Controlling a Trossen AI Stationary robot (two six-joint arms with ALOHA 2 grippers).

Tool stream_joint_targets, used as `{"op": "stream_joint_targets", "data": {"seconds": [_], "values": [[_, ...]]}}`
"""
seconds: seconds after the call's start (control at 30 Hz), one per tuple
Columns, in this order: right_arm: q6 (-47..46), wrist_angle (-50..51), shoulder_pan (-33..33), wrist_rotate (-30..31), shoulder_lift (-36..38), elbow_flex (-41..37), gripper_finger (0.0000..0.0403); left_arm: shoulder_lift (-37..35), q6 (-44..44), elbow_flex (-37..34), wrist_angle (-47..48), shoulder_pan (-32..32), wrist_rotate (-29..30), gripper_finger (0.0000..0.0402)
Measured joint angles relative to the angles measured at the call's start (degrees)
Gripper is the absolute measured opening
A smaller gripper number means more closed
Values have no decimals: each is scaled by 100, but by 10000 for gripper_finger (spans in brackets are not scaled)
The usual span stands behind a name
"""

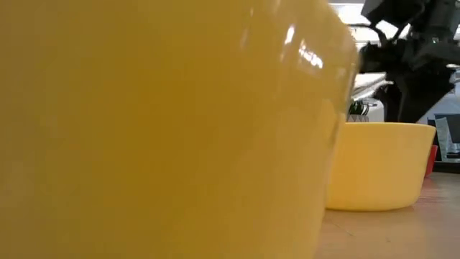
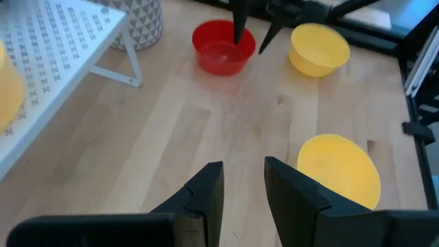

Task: Pick & Place Mini bowls
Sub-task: Stack the red bowl on the other red bowls on the shelf

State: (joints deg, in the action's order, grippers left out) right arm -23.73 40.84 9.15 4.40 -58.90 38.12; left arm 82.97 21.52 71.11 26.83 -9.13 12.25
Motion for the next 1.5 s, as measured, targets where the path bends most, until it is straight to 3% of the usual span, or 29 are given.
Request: {"op": "stream_joint_targets", "data": {"seconds": [0.4,0.57,0.8,1.0,1.23,1.37,1.5], "values": [[-125,-398,-2,205,-477,-590,195,-1,-2,-2,-6,4,-24,108],[200,-496,-4,430,-638,-593,148,-1,-2,-2,-6,4,-24,108],[496,-790,-2,-161,-676,-593,13,-1,-88,-2,-11,4,-19,108],[453,-1379,-1,-974,-512,-590,4,-1,-153,-2,-170,2,371,108],[180,-2534,2,-2096,-287,-582,1,-1,-168,0,-441,0,159,109],[168,-2811,33,-2209,-219,-587,1,28,-142,0,-456,2,13,112],[102,-2957,37,-2247,-220,-587,0,143,-164,2,-482,2,14,142]]}}
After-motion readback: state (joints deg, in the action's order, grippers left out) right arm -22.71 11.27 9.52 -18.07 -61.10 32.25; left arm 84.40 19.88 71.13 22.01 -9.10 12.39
